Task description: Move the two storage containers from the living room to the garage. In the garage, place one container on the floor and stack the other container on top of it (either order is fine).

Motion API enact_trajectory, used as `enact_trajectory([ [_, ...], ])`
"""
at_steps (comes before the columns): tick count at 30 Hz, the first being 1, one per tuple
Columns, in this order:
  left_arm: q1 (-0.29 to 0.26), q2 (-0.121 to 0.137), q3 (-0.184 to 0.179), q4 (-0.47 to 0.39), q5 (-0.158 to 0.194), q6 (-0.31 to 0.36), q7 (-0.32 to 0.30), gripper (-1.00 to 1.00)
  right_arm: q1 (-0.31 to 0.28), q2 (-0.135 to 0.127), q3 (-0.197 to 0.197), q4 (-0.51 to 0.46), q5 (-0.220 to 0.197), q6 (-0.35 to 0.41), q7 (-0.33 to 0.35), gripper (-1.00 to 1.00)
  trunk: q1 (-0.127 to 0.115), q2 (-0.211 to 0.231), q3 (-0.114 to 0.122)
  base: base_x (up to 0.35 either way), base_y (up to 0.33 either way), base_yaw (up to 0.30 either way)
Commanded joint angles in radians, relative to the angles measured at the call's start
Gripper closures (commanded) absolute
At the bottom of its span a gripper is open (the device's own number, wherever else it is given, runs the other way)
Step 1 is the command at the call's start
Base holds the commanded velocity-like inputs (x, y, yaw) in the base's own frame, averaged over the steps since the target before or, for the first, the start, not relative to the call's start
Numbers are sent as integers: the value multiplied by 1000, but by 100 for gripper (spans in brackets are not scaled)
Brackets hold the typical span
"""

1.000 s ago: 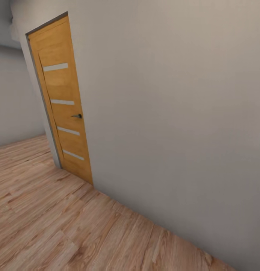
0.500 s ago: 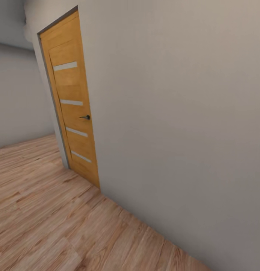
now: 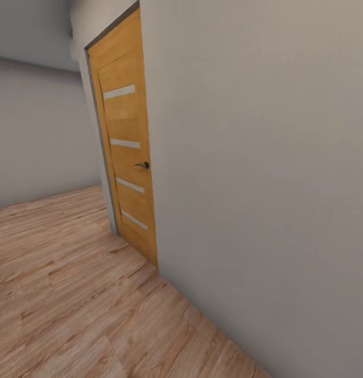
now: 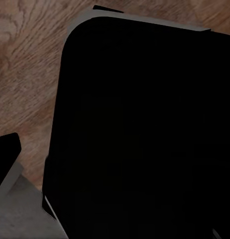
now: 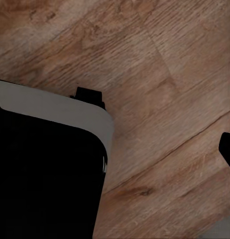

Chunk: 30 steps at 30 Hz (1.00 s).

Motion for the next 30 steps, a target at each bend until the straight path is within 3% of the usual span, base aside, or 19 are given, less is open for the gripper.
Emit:
enact_trajectory([
  [1, 1, -1, 6, -2, 6, -1, 0, -100, -1, 0, 5, 3, -2, -5, -2, -100, 1, 0, -1, 293, 0, 279],
  [12, 1, 0, 6, -2, 6, -1, 0, -100, -1, 0, 4, 3, -2, -5, -2, -100, 1, 0, -1, 258, 0, 280],
  [23, 1, -1, 6, -2, 6, -1, -1, -100, -1, 1, -1, 2, -6, -3, -2, -100, 1, 0, -1, 33, 0, 279],
  [26, 1, -1, 6, -2, 6, -1, -1, -100, -1, 1, -47, 2, -6, -9, -2, -100, 1, 0, -1, 1, 0, 279],
  [27, 1, -2, 6, -2, 6, -1, -1, -100, -1, 1, -135, 1, -7, -36, -1, -100, 1, 0, -1, 0, 0, 279],
  [30, 1, -2, 6, -2, 6, -1, -1, -100, -1, 0, -190, 1, -7, -51, 5, -100, 1, 0, 0, 0, 0, 279],
])
